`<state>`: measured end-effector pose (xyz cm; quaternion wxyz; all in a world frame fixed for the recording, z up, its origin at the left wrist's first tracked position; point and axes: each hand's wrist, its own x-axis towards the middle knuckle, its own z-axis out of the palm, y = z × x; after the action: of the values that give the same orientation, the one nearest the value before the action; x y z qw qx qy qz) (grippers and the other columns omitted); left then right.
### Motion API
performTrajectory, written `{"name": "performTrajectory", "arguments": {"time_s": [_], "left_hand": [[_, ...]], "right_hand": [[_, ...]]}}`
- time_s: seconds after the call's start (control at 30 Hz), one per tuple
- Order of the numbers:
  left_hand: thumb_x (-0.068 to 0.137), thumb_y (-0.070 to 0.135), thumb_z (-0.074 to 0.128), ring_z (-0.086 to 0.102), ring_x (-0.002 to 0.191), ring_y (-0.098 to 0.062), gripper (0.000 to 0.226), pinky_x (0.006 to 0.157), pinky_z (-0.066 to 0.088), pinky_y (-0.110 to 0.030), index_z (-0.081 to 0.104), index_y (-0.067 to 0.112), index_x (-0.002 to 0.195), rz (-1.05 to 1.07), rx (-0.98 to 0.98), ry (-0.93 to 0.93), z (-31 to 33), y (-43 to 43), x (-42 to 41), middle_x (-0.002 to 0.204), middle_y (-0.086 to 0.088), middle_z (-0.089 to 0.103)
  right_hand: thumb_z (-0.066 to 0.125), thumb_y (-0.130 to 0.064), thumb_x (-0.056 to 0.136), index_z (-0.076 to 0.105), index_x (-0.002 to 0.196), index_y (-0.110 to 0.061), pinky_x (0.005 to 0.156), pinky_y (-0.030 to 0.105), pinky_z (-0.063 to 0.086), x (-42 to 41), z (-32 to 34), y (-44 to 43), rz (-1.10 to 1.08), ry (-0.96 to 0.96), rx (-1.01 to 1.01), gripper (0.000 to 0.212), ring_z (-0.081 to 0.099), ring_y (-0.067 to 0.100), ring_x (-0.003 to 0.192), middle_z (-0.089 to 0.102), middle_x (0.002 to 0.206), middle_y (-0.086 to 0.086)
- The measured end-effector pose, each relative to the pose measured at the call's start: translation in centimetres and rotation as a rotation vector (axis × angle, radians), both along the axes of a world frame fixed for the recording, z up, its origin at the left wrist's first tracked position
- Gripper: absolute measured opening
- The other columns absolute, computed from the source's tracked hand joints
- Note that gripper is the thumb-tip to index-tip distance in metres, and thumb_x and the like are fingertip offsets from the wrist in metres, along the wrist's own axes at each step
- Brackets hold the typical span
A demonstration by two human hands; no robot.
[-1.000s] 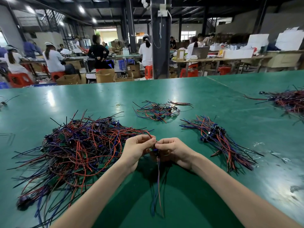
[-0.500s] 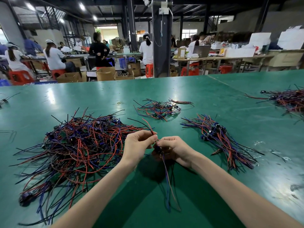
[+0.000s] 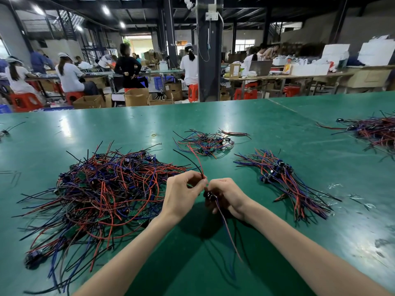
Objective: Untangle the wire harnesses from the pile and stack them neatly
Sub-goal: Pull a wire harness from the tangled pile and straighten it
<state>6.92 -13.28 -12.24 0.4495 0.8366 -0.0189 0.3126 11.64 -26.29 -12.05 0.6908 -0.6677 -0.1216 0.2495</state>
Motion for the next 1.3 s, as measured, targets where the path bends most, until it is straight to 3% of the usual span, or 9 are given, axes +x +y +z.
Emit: {"name": "performTrajectory", "arguments": {"time_s": [0.13,0.37,0.47,0.63,0.7,0.93,1.03,1.13,1.3], "left_hand": [[0.082,0.005,0.071,0.058,0.056,-0.011,0.008,0.057,0.055,-0.025,0.071,0.007,0.074,-0.055,-0.377,0.098,0.3,0.4,0.4,0.068,-0.009,0.068],[0.083,0.003,0.069,0.057,0.058,-0.011,0.007,0.057,0.051,-0.019,0.069,0.003,0.075,-0.117,-0.64,0.178,0.0,0.8,0.7,0.07,-0.01,0.066],[0.081,0.002,0.07,0.057,0.055,-0.008,0.006,0.058,0.051,-0.019,0.069,0.005,0.077,-0.123,-0.494,0.162,-0.1,1.0,0.8,0.069,-0.009,0.067],[0.081,0.007,0.073,0.057,0.057,-0.006,0.004,0.059,0.047,-0.016,0.07,0.004,0.08,-0.034,0.073,-0.003,-0.4,1.2,0.6,0.065,0.001,0.066],[0.081,0.007,0.073,0.057,0.058,-0.008,0.004,0.06,0.048,-0.019,0.07,0.004,0.08,0.0,0.123,-0.048,-0.3,0.9,0.5,0.067,0.001,0.067],[0.082,0.0,0.069,0.06,0.057,-0.008,0.008,0.057,0.052,-0.019,0.069,0.008,0.078,-0.086,-0.588,0.053,0.7,1.0,1.0,0.065,0.0,0.068],[0.083,-0.001,0.068,0.06,0.057,-0.005,0.007,0.056,0.05,-0.016,0.071,0.006,0.08,-0.087,-0.671,0.068,0.4,1.4,1.1,0.065,0.001,0.069],[0.085,-0.002,0.065,0.057,0.054,-0.001,0.011,0.058,0.051,-0.016,0.07,-0.002,0.095,-0.07,-0.545,0.09,0.0,1.5,1.2,0.068,0.0,0.067],[0.086,0.005,0.067,0.059,0.062,-0.014,0.005,0.066,0.049,-0.019,0.07,0.005,0.09,0.027,0.069,-0.004,-0.4,2.1,0.7,0.076,-0.003,0.068]], "right_hand": [[0.048,-0.002,0.083,0.057,0.046,-0.013,0.035,0.019,0.039,-0.3,0.2,0.4,0.007,-0.011,-0.018,0.039,0.047,0.019,0.034,0.053,0.046,0.012],[0.053,-0.005,0.079,0.058,0.045,-0.012,0.036,0.017,0.036,-0.7,0.4,0.3,0.02,-0.057,-0.087,0.035,0.047,0.02,0.033,0.056,0.046,0.016],[0.054,-0.009,0.075,0.056,0.05,-0.006,0.035,0.015,0.033,-0.7,0.6,0.3,0.014,-0.069,-0.098,0.025,0.044,0.019,0.03,0.056,0.043,0.015],[0.053,-0.008,0.076,0.053,0.052,-0.006,0.034,0.013,0.031,-0.8,0.3,0.4,-0.005,-0.082,-0.121,0.024,0.042,0.018,0.028,0.053,0.041,0.012],[0.053,-0.008,0.076,0.052,0.052,-0.007,0.034,0.014,0.032,-0.7,0.3,0.3,-0.022,-0.089,-0.127,0.024,0.043,0.018,0.028,0.052,0.04,0.01],[0.049,-0.005,0.079,0.055,0.049,-0.009,0.035,0.014,0.031,-0.5,0.6,0.2,0.0,-0.118,-0.128,0.031,0.042,0.018,0.03,0.055,0.044,0.014],[0.051,-0.006,0.075,0.055,0.049,-0.007,0.035,0.013,0.03,-0.6,0.4,0.3,0.019,-0.126,-0.123,0.026,0.041,0.018,0.029,0.055,0.043,0.014],[0.054,-0.016,0.062,0.054,0.051,-0.005,0.034,0.013,0.03,-0.7,0.4,0.5,0.026,-0.128,-0.103,0.016,0.041,0.017,0.028,0.055,0.043,0.015],[0.053,-0.017,0.059,0.053,0.054,-0.002,0.034,0.013,0.03,-0.7,0.1,0.6,0.05,-0.137,-0.113,0.016,0.04,0.018,0.027,0.055,0.042,0.014]]}}
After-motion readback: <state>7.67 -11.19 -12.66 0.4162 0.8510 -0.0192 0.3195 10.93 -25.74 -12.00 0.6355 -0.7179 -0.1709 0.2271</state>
